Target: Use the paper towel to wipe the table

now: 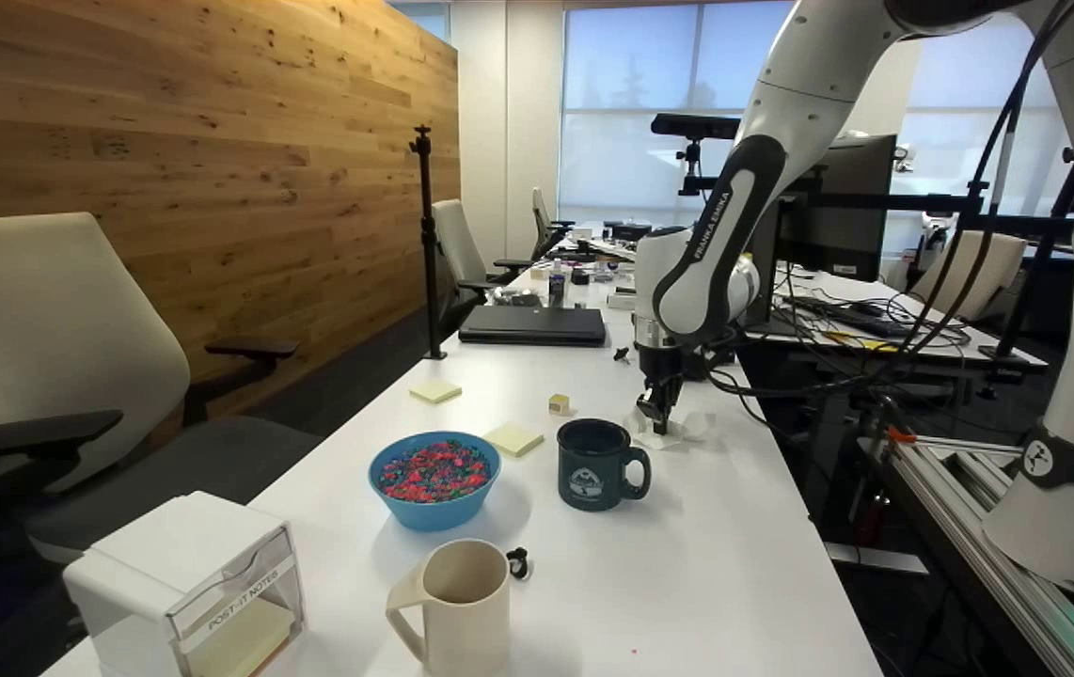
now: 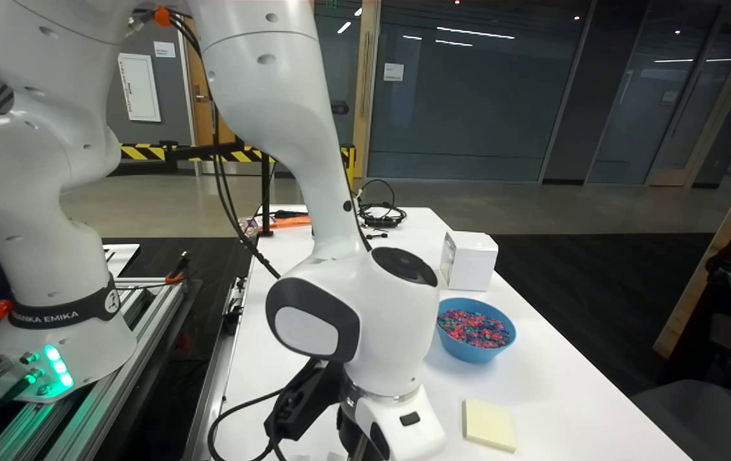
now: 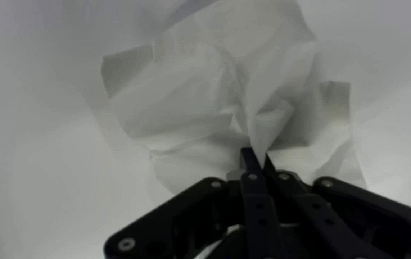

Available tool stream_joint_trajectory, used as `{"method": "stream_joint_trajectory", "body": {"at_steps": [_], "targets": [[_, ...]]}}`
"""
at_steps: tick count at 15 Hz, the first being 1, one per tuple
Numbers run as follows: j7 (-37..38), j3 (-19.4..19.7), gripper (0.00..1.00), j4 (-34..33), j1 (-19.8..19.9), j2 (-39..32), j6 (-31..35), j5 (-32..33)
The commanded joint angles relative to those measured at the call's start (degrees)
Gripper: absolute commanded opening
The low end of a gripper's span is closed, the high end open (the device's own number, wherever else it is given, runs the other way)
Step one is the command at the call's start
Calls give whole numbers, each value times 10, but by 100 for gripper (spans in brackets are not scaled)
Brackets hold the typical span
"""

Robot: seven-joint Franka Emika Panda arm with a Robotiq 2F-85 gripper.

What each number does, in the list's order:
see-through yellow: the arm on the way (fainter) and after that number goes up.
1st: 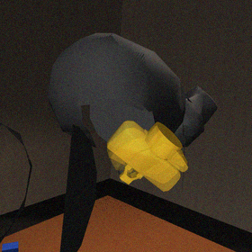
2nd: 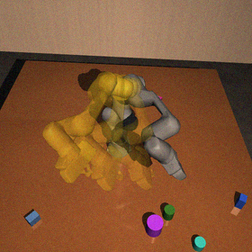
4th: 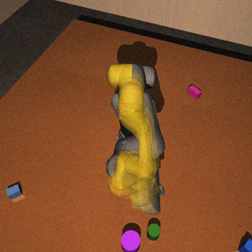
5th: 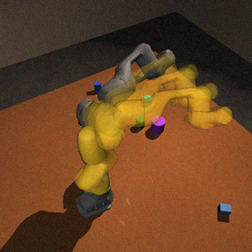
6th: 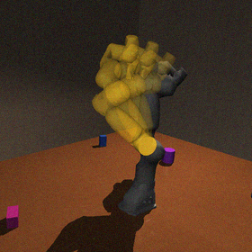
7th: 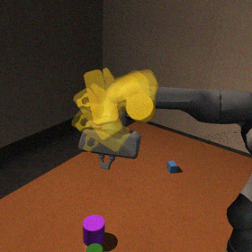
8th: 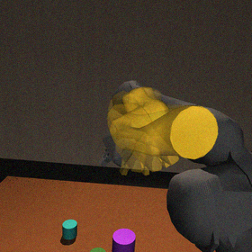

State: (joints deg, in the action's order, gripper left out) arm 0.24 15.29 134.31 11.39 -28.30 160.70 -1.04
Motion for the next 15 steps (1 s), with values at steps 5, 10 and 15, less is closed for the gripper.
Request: {"method": "stream_joint_trajectory", "body": {"at_steps": [5,10,15], "targets": [[22,3,0,-34,1,-17,-14,5],[28,-1,42,-41,2,-17,-21,1],[39,-8,77,-45,-3,-7,-33,-3]]}}
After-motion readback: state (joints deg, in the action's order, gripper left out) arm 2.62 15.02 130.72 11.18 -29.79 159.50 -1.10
